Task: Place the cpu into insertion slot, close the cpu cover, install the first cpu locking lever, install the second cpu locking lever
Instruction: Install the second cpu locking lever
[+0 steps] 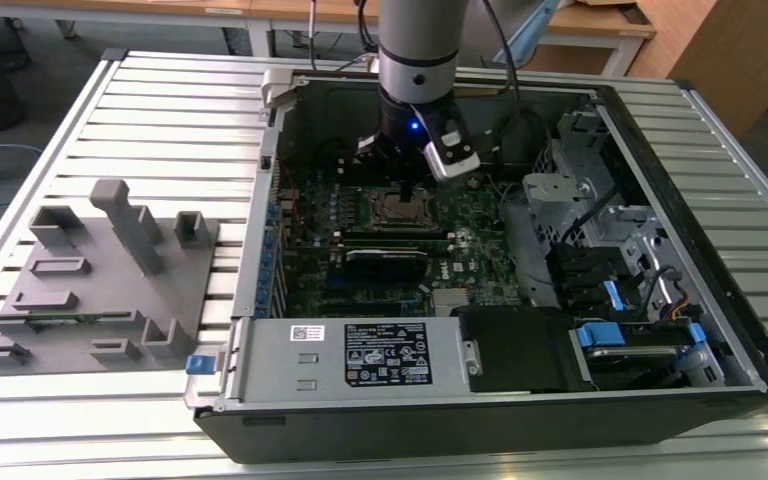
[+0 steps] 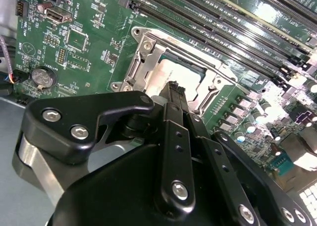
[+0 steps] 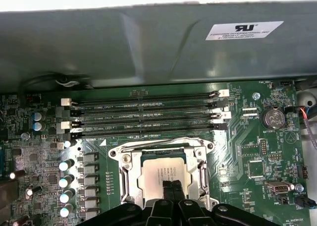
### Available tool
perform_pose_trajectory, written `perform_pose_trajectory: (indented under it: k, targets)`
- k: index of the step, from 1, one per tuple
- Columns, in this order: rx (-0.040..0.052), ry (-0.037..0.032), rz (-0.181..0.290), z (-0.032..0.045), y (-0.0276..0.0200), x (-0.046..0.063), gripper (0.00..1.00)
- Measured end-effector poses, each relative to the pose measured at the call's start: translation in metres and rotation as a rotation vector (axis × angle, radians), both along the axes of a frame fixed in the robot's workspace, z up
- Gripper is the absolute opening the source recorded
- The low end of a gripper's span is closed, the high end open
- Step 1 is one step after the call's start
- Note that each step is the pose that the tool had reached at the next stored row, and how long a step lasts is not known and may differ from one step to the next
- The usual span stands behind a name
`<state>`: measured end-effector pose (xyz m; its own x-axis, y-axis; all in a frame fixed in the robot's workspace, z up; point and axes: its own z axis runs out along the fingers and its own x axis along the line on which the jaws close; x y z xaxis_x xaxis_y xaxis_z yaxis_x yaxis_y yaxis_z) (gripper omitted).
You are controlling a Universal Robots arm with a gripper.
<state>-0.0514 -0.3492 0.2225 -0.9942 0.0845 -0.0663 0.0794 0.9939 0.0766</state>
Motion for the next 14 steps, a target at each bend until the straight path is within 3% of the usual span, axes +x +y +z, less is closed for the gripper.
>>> perform_pose_trajectory:
  k: [7, 14]
  targets:
    - [0.0004, -0.0002, 0.0, 0.0047, 0.0, 0.0, 0.11]
    - [0.0003, -0.0002, 0.0, 0.0155, 0.0, 0.0, 0.11]
